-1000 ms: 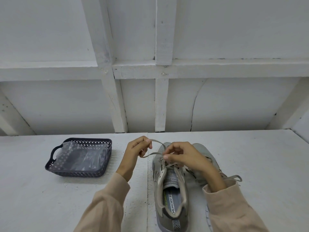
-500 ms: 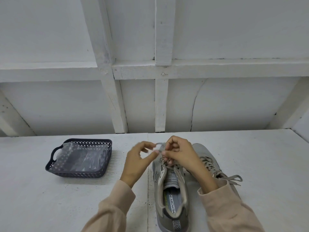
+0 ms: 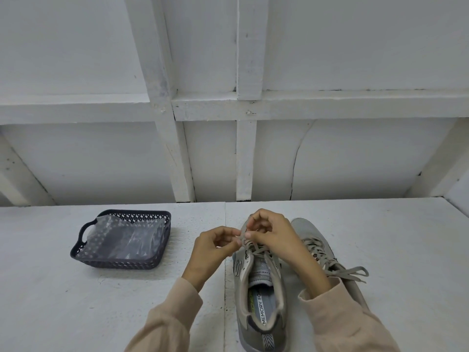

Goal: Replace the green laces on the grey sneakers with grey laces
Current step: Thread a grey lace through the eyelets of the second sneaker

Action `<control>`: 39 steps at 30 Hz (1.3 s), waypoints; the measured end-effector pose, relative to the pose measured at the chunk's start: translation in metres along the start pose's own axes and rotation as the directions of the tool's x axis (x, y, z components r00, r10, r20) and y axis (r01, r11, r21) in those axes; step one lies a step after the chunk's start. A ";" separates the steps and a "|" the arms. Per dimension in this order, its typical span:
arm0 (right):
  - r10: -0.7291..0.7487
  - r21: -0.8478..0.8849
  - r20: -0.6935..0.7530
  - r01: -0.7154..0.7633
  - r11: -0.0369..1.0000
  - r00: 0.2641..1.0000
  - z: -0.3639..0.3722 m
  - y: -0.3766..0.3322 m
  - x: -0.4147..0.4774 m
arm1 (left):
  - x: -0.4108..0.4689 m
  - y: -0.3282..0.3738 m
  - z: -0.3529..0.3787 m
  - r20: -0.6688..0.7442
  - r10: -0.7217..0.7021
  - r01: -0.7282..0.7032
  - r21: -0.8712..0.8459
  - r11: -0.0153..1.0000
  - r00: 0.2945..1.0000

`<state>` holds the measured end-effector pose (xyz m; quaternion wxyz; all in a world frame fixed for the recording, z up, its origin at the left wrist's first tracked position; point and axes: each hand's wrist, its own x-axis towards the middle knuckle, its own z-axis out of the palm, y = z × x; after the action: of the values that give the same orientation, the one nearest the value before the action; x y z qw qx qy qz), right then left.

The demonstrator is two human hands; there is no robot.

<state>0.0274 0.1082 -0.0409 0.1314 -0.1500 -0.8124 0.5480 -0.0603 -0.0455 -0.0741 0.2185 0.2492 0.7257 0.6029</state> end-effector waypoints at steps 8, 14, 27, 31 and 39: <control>0.036 -0.549 0.130 0.041 0.835 0.991 -0.008 0.001 -0.011 | -0.008 -0.015 0.001 0.009 -0.138 0.137 -0.203 0.970 0.990; 0.134 -0.610 0.156 -0.012 0.793 0.979 -0.001 0.010 -0.019 | -0.011 -0.014 0.012 0.029 -0.136 0.139 -0.266 0.954 0.990; 0.121 -0.353 0.053 -0.095 0.931 0.991 0.005 0.029 -0.021 | -0.009 -0.017 0.010 0.001 -0.030 0.030 -0.068 0.997 1.000; 0.114 -0.306 0.027 -0.100 0.947 0.993 0.008 0.032 -0.022 | -0.012 -0.019 0.012 -0.006 0.030 -0.030 0.015 0.999 1.000; 0.087 -0.322 0.005 -0.081 0.943 0.996 0.012 0.033 -0.024 | -0.012 -0.016 0.010 0.102 -0.092 0.096 -0.044 0.994 0.991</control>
<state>0.0478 0.1005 -0.0772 0.0739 -0.1988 -0.8848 0.4148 -0.0470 -0.0480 -0.0919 0.2887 0.2391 0.7098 0.5964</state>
